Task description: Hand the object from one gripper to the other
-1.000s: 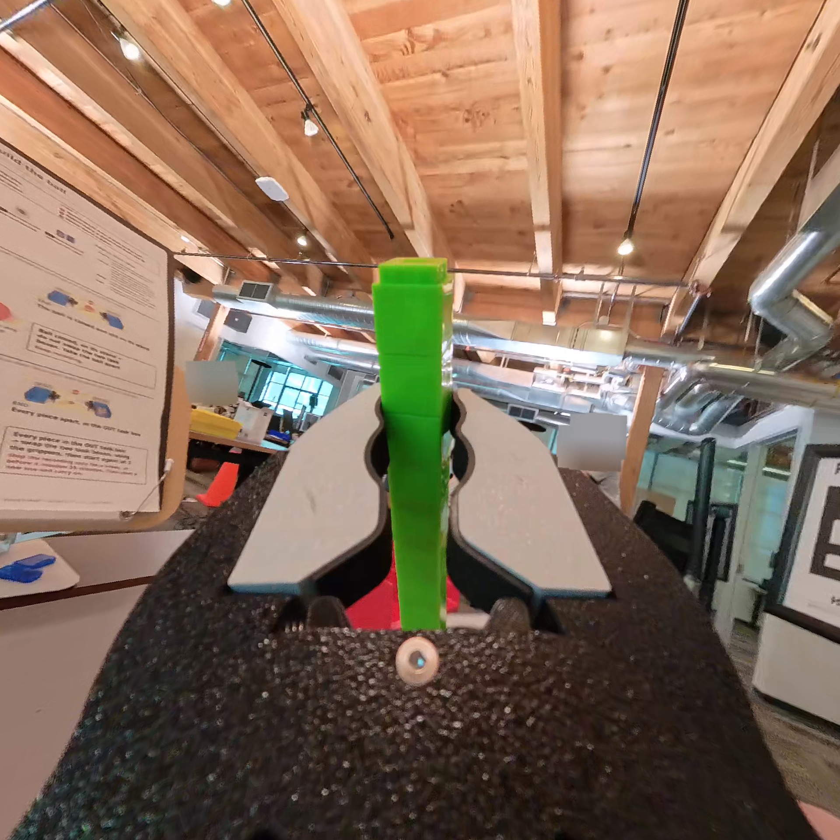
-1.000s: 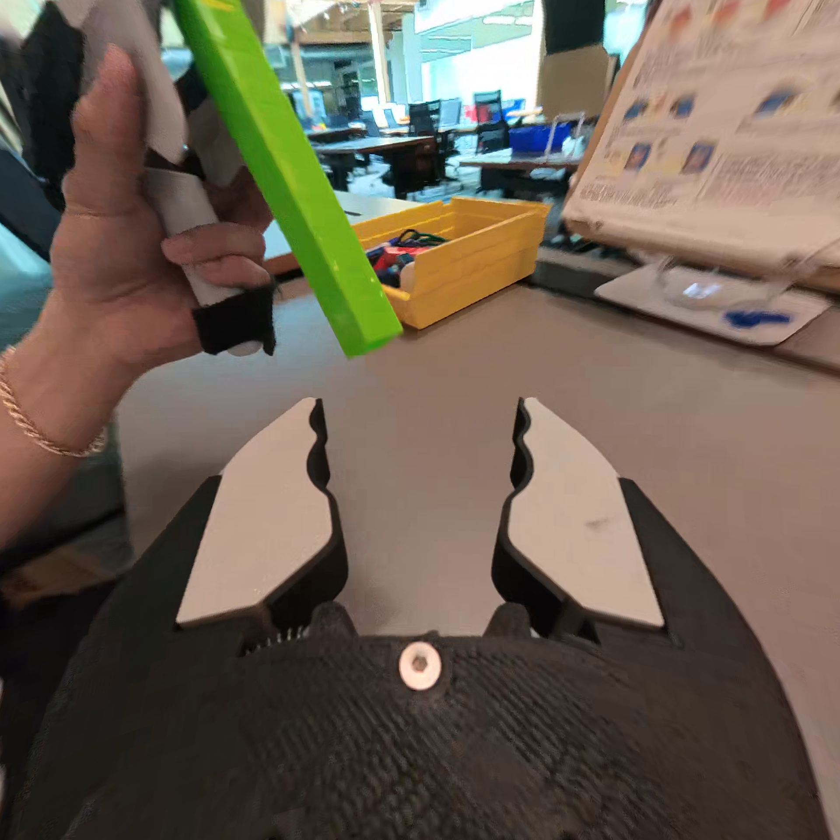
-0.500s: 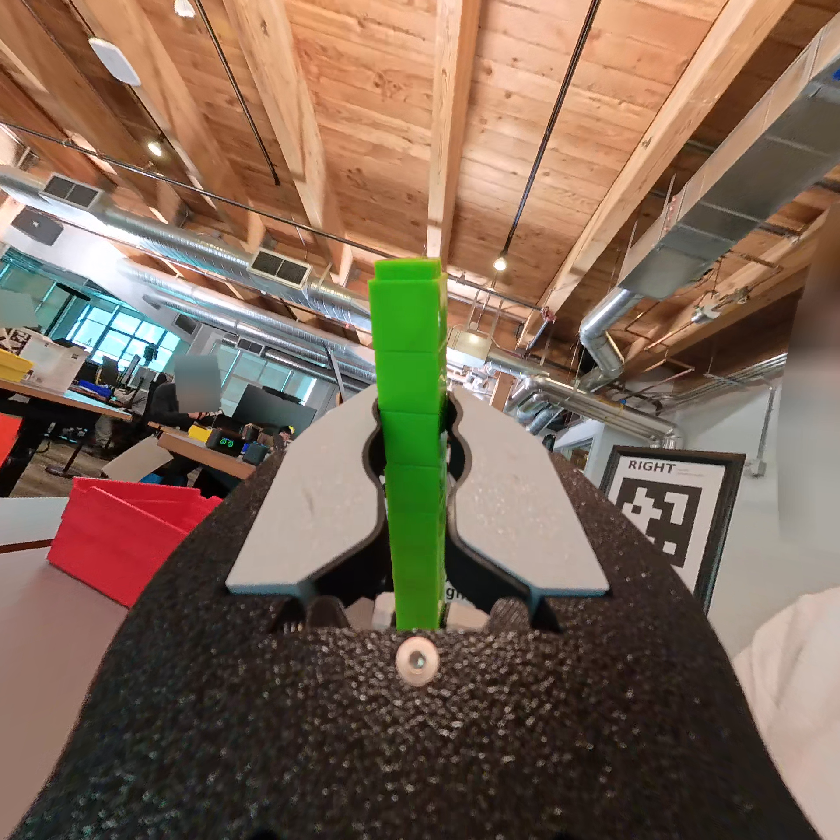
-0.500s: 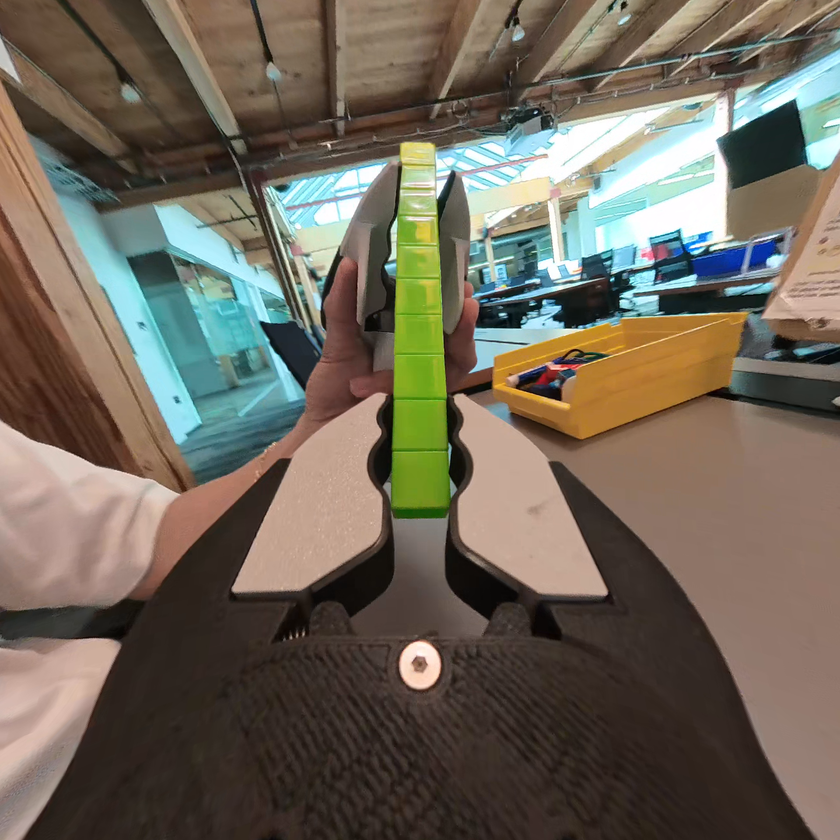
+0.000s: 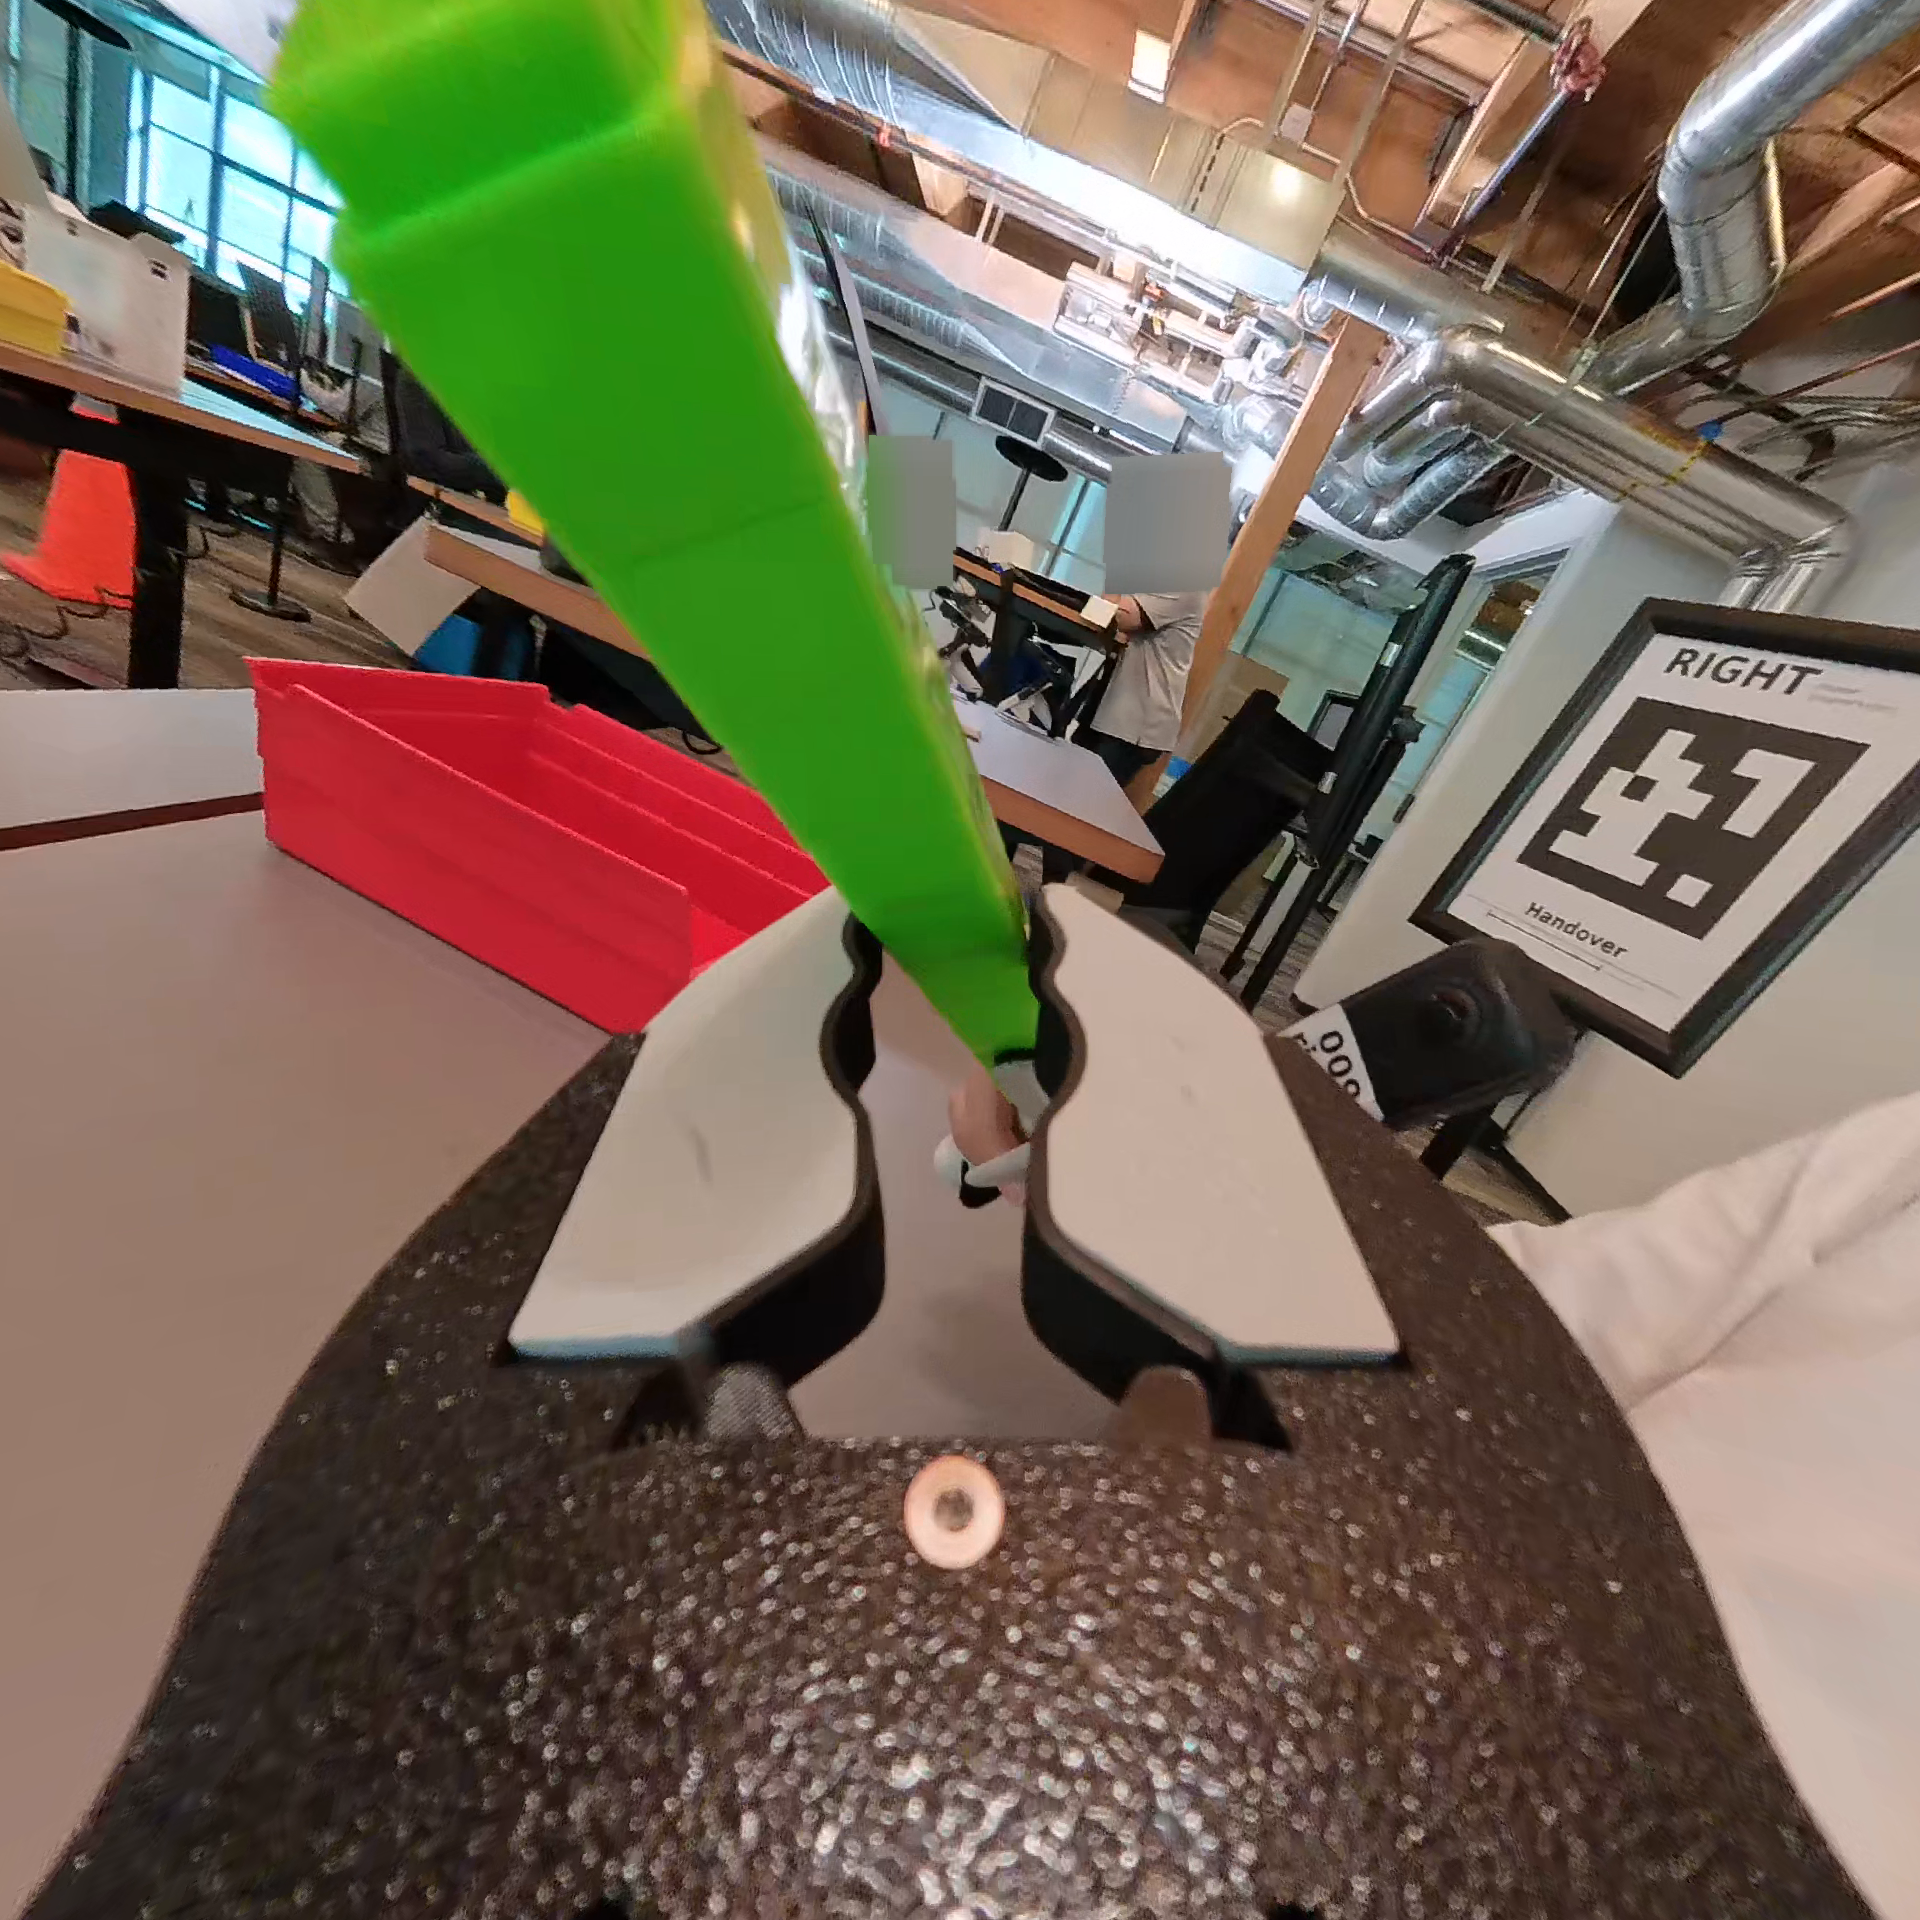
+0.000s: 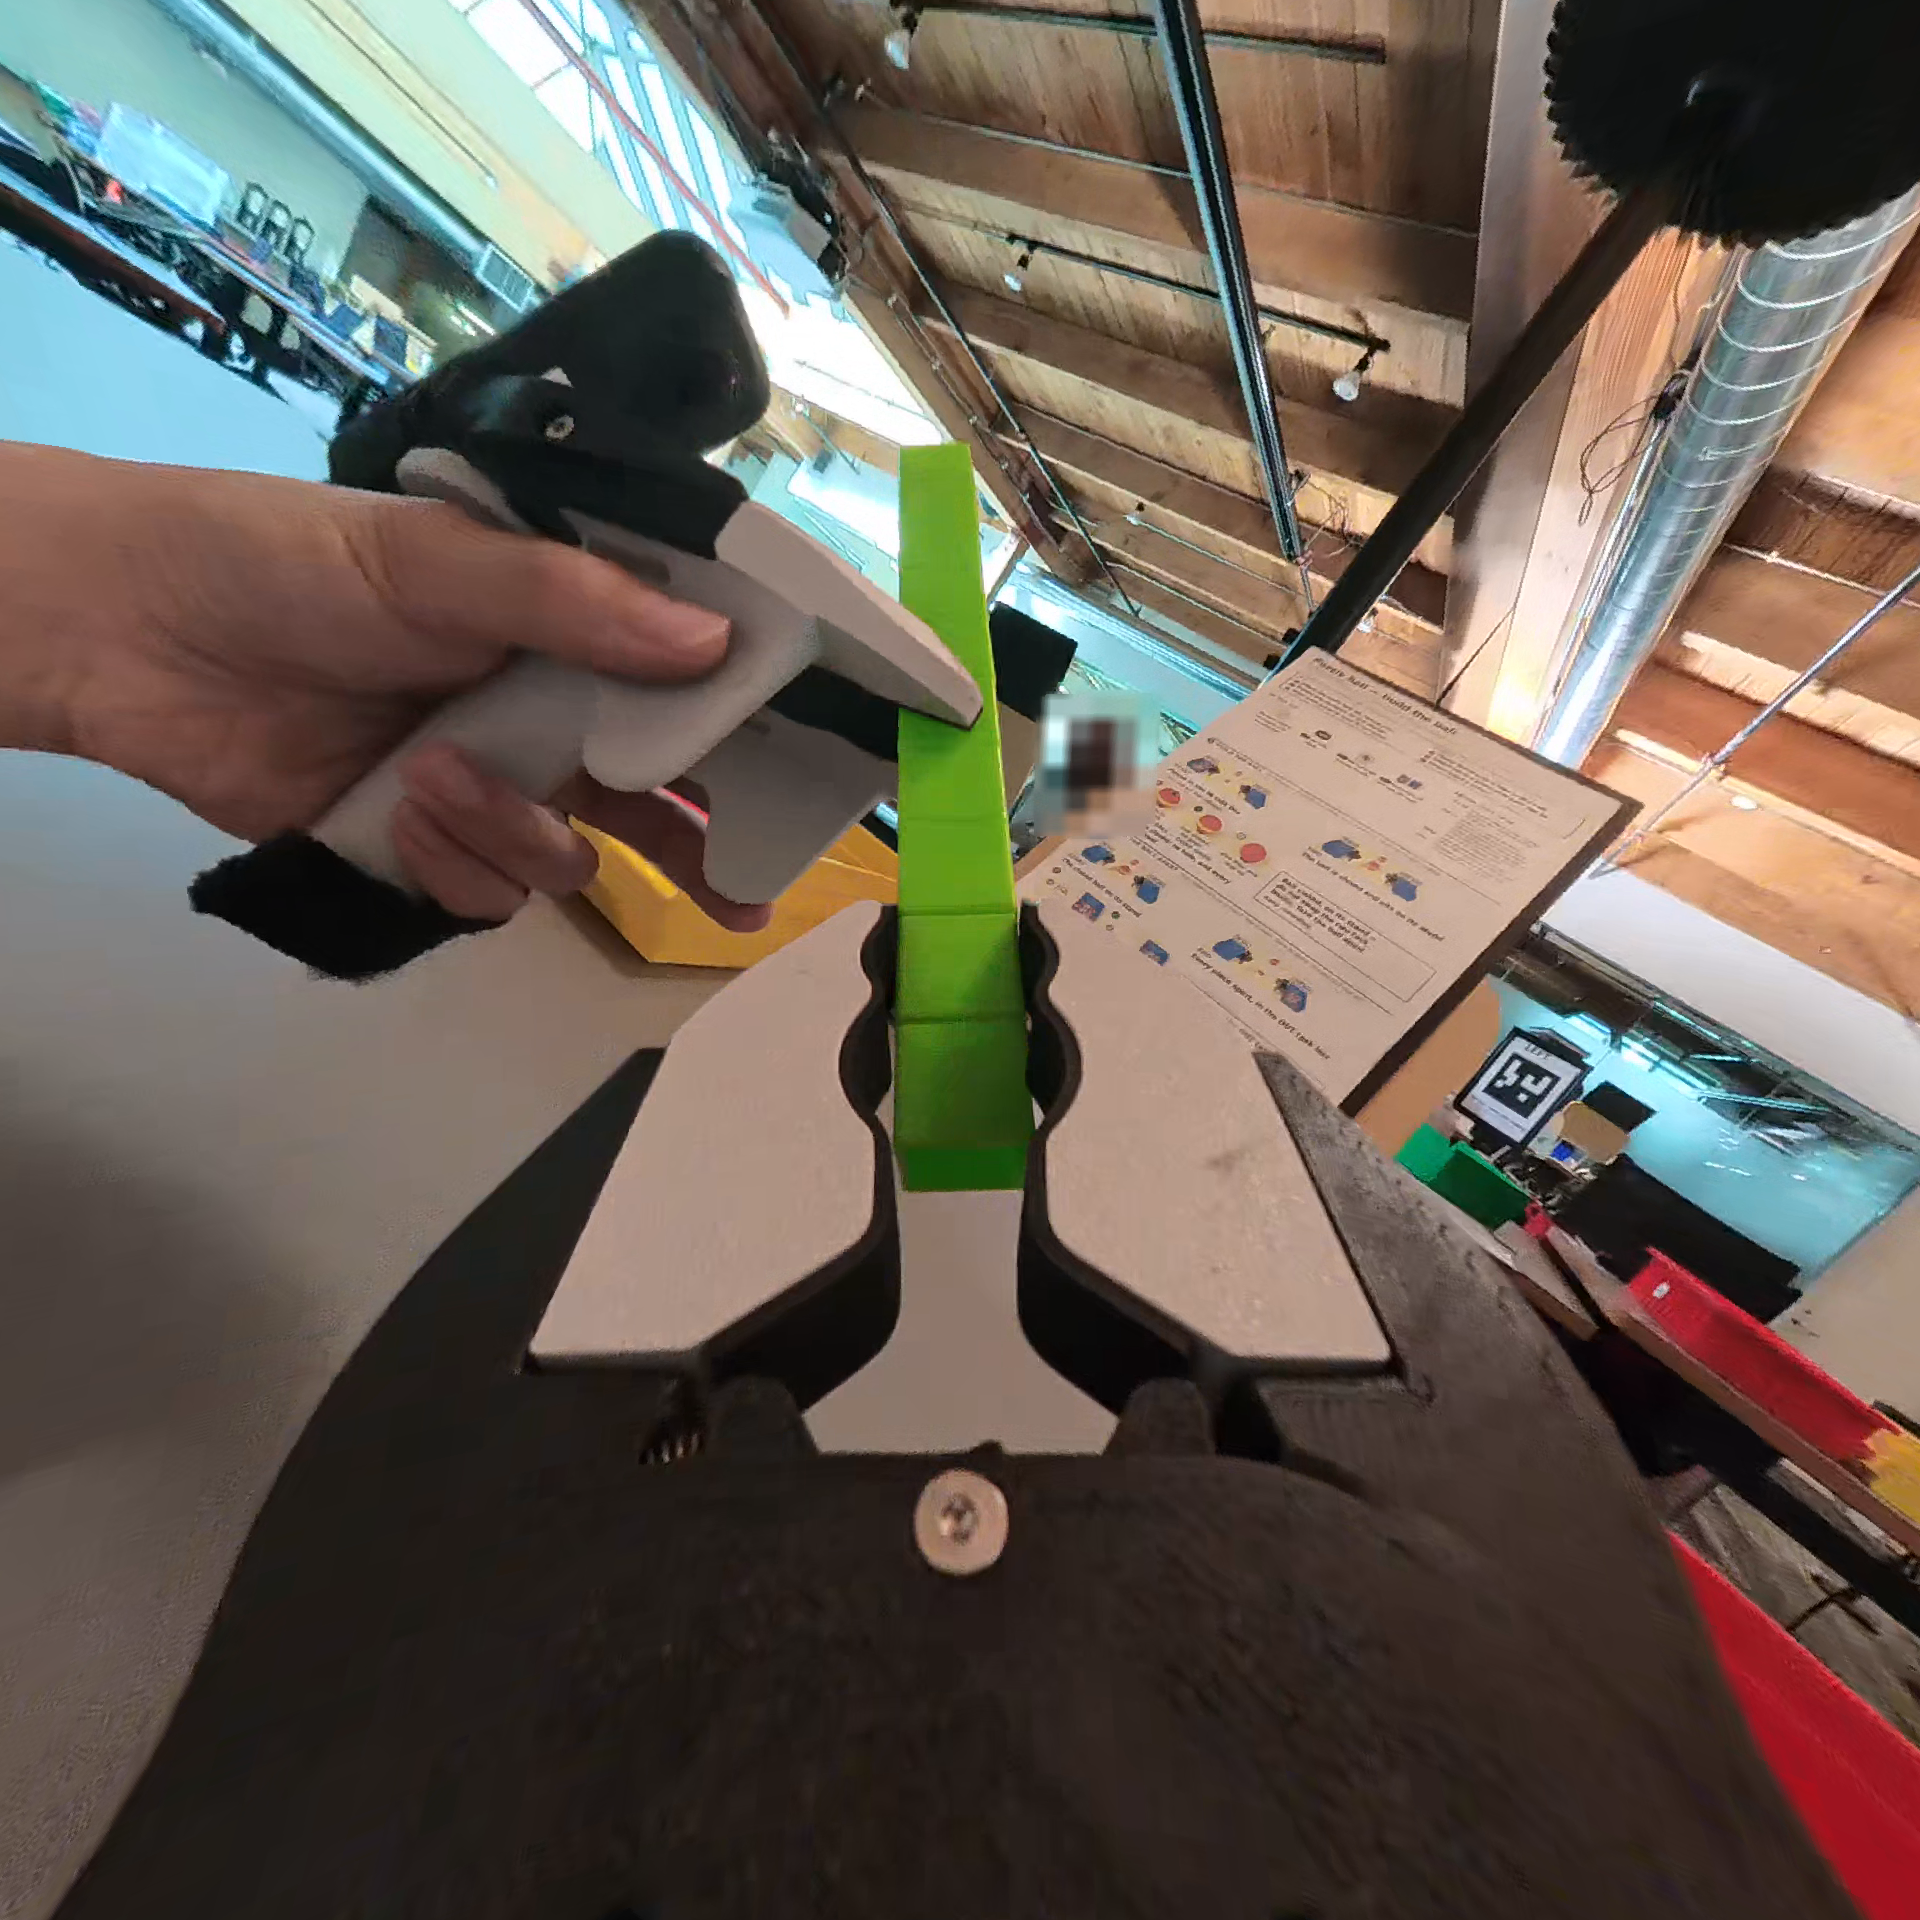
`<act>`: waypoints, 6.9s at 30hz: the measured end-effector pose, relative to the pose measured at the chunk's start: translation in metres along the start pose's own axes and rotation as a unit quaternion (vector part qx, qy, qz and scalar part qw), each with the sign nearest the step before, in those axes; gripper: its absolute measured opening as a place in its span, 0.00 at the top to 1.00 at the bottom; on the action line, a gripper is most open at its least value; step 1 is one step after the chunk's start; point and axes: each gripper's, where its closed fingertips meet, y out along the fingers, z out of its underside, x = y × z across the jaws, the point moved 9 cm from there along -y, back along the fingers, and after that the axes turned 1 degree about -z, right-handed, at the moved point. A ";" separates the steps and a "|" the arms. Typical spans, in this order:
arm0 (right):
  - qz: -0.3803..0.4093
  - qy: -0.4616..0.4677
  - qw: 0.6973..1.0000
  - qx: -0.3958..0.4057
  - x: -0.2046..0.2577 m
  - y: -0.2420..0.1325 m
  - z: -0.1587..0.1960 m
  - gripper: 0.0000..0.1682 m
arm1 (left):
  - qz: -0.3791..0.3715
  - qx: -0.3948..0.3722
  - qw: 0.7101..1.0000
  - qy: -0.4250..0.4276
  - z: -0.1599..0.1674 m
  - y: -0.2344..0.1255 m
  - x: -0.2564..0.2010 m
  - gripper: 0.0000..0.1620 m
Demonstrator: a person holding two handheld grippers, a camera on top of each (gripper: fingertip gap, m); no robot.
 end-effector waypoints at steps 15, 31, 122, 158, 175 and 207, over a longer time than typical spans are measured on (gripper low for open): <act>-0.263 0.321 0.905 0.089 -0.015 -0.001 0.011 0.72 | 0.138 0.073 0.977 0.145 0.009 -0.020 -0.001 0.86; -0.164 0.367 0.915 0.028 -0.024 0.006 0.005 0.87 | -0.004 0.049 0.979 0.196 -0.002 -0.007 -0.012 0.67; -0.009 0.145 0.944 0.295 -0.091 0.044 0.066 0.49 | -0.474 0.249 0.790 0.299 -0.115 -0.184 0.097 0.81; -0.364 0.224 0.902 0.060 -0.002 0.019 -0.022 0.80 | 0.052 0.170 0.929 0.324 0.005 -0.061 -0.046 0.81; -0.503 0.493 0.706 0.081 -0.008 0.014 0.000 0.81 | 0.006 0.207 0.835 0.510 0.018 -0.045 -0.076 0.87; -0.405 0.538 0.739 0.003 -0.043 0.015 0.001 0.90 | -0.060 0.074 0.915 0.392 -0.001 -0.053 -0.047 0.72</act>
